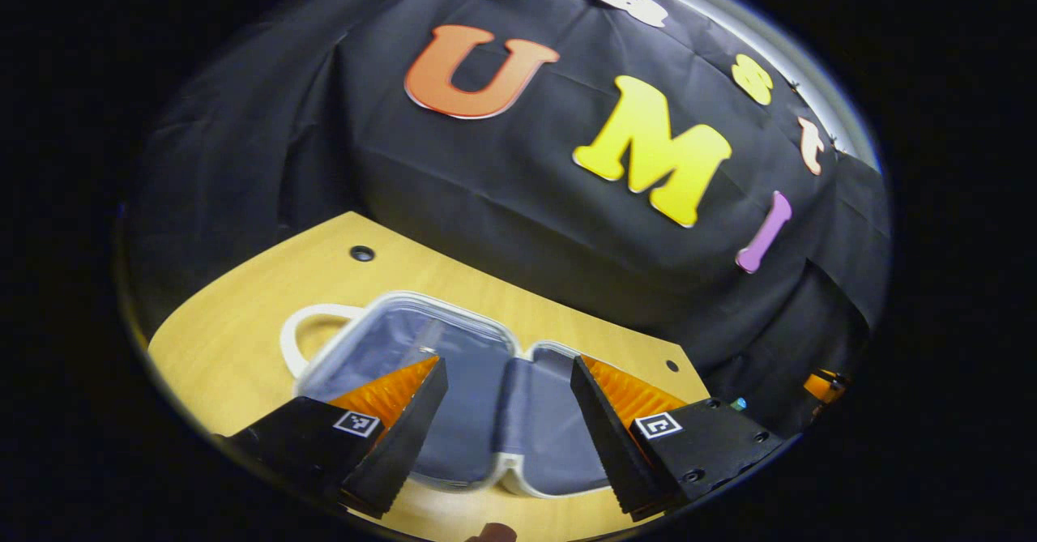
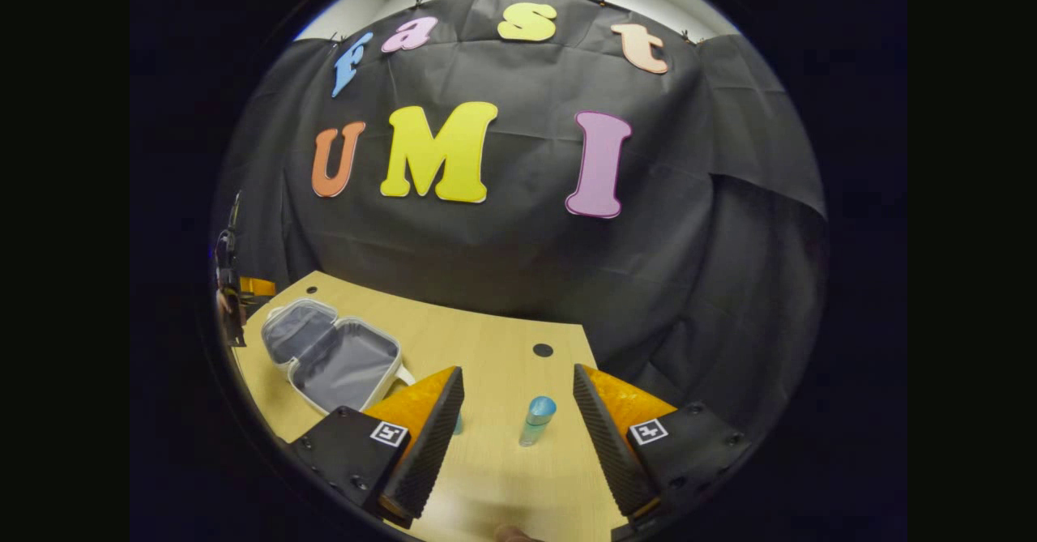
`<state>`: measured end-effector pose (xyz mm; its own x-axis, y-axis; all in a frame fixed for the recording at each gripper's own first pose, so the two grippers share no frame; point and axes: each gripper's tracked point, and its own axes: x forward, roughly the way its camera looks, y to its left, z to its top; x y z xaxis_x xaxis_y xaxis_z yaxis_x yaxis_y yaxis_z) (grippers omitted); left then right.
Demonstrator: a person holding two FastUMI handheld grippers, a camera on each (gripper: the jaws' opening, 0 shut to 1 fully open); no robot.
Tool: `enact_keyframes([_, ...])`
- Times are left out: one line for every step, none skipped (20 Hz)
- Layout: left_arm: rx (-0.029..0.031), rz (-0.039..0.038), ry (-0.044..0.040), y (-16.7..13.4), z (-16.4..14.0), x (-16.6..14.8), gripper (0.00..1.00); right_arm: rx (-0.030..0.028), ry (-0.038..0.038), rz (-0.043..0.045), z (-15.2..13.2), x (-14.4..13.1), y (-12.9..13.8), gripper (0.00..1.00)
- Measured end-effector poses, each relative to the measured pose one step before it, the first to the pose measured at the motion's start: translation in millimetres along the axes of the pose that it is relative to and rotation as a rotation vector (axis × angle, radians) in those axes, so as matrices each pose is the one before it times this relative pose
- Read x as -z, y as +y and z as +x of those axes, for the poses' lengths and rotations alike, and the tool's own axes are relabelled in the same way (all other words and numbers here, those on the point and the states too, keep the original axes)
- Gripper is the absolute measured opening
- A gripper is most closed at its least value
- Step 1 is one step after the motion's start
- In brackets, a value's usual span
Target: First open the suitcase, pack the skin care products into it, and then close the suitcase.
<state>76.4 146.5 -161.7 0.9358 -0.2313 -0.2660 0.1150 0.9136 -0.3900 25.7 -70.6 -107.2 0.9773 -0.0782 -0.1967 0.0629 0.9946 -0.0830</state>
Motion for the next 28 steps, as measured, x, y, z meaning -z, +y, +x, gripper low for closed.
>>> enact_keyframes([0.03269,0.006,0.01616,-28.0,5.34,12.37,0.98,-0.00488,-0.00139,-0.00284,0.66,1.11,-5.62,0.8])
enact_keyframes([0.01523,0.01251,0.01303,-21.0,4.8,11.05,0.98,-0.01013,-0.00175,-0.00671,0.88,0.81,-2.82,0.8])
enact_keyframes([0.01756,0.01368,0.01869,-19.66,7.83,12.08,0.98,-0.01052,-0.00185,-0.01279,1.26,1.32,-3.44,0.8])
enact_keyframes([0.0229,0.01507,0.01997,-21.59,7.56,11.73,0.98,-0.00809,-0.00048,-0.01563,0.69,2.55,-3.54,0.8])
enact_keyframes([0.02321,0.01807,0.01738,-20.19,7.11,10.89,0.98,-0.00913,-0.0027,-0.01015,0.83,1.25,-3.4,0.8])
enact_keyframes([0.02516,0.02603,0.01718,-19.53,7.2,8.61,0.98,-0.00828,0.00555,-0.0028,0.65,2.89,-3.63,0.8])
enact_keyframes([0.02219,0.03318,0.02046,-16.79,9.86,10.18,0.98,-0.01068,0.01003,0.00249,1.23,3.03,-2.96,0.8])
enact_keyframes([0.02139,0.03744,0.02556,-18.12,9.61,11.66,0.98,-0.00784,0.00542,0.00345,1.04,2.09,-2.7,0.8])
enact_keyframes([0.02538,0.03127,0.01844,-16.55,10.17,8.65,0.98,-0.0061,-0.0007,-0.0016,1.36,0.22,-3.69,0.8])
enact_keyframes([0.03663,0.01984,0.02834,-18.37,10.7,11.13,0.98,-0.0018,0.0009,-0.00351,0.88,2.29,-4.54,0.8])
enact_keyframes([0.04624,0.01576,0.02778,-19.72,8.33,9.29,0.99,-0.00206,0.00624,0.00152,1.0,4.5,-5.73,0.8])
enact_keyframes([0.04772,0.01764,0.024,-20.14,13.02,10.79,0.99,-0.00139,0.00896,0.00604,1.54,6.59,-4.96,0.8])
enact_keyframes([0.03419,0.02636,0.02448,-17.27,13.67,9.05,0.99,0.00015,0.01215,0.00506,0.6,6.48,-5.92,0.8])
enact_keyframes([0.00522,0.03585,0.02204,-11.16,14.46,10.33,0.99,0.00108,0.0109,0.00205,1.23,7.13,-6.09,0.8])
enact_keyframes([-0.01206,0.02794,0.02523,-4.1,18.03,11.19,0.99,0.00664,0.01446,-0.00167,2.51,6.84,-7.52,0.8])
enact_keyframes([0.00209,0.02032,0.02681,-6.91,14.53,10.13,0.99,0.00269,0.01732,0.00176,1.63,9.46,-7.4,0.81])
enact_keyframes([-0.00575,0.02038,0.01279,-3.33,14.41,7.61,0.99,0.00199,0.01807,0.00536,1.77,7.87,-6.81,0.81])
enact_keyframes([-0.02796,0.02259,0.00708,0.61,13.69,5.49,0.98,0.0005,0.01517,0.0038,1.51,7.99,-5.85,0.8])
enact_keyframes([-0.01817,0.00932,0.01333,1.14,12.87,2.17,0.98,-0.00003,0.00896,-0.00273,2.92,5.24,-5.08,0.8])
enact_keyframes([-0.02752,-0.00465,0.00266,4.15,8.21,0.46,0.98,0.00385,0.00764,-0.0085,3.94,5.58,-5.55,0.8])
enact_keyframes([-0.00082,-0.01789,0.00591,-0.82,12.34,2.87,0.98,0.00156,0.00633,-0.00472,3.46,4.95,-4.49,0.81])
enact_keyframes([-0.02811,-0.01197,-0.00538,6.22,8.8,-0.16,0.97,0.00082,0.0097,-0.00209,3.76,5.94,-3.69,0.8])
enact_keyframes([-0.01601,-0.01545,-0.00092,4.39,7.58,1.77,0.93,-0.00015,0.01131,-0.00094,4.02,6.26,-2.46,0.8])
enact_keyframes([-0.01245,-0.02158,-0.00222,3.39,6.51,0.49,0.9,-0.0114,0.01309,0.00471,3.05,7.09,0.5,0.8])
enact_keyframes([-0.01462,-0.01179,-0.00142,3.33,5.67,0.42,0.85,-0.02023,0.00808,0.01038,3.58,5.39,2.93,0.8])
enact_keyframes([-0.02089,0.00721,0.01303,4.62,5.47,2.7,0.82,-0.00955,0.0085,0.00609,3.93,4.57,2.01,0.81])
enact_keyframes([-0.05326,0.03516,0.02855,10.69,1.79,4.68,0.74,-0.00545,0.0059,0.00479,4.64,4.46,0.81,0.8])
enact_keyframes([-0.04783,0.03702,0.01418,7.53,-1.48,3.38,0.59,0.00621,0.00495,0.00454,2.82,3.85,-1.86,0.8])
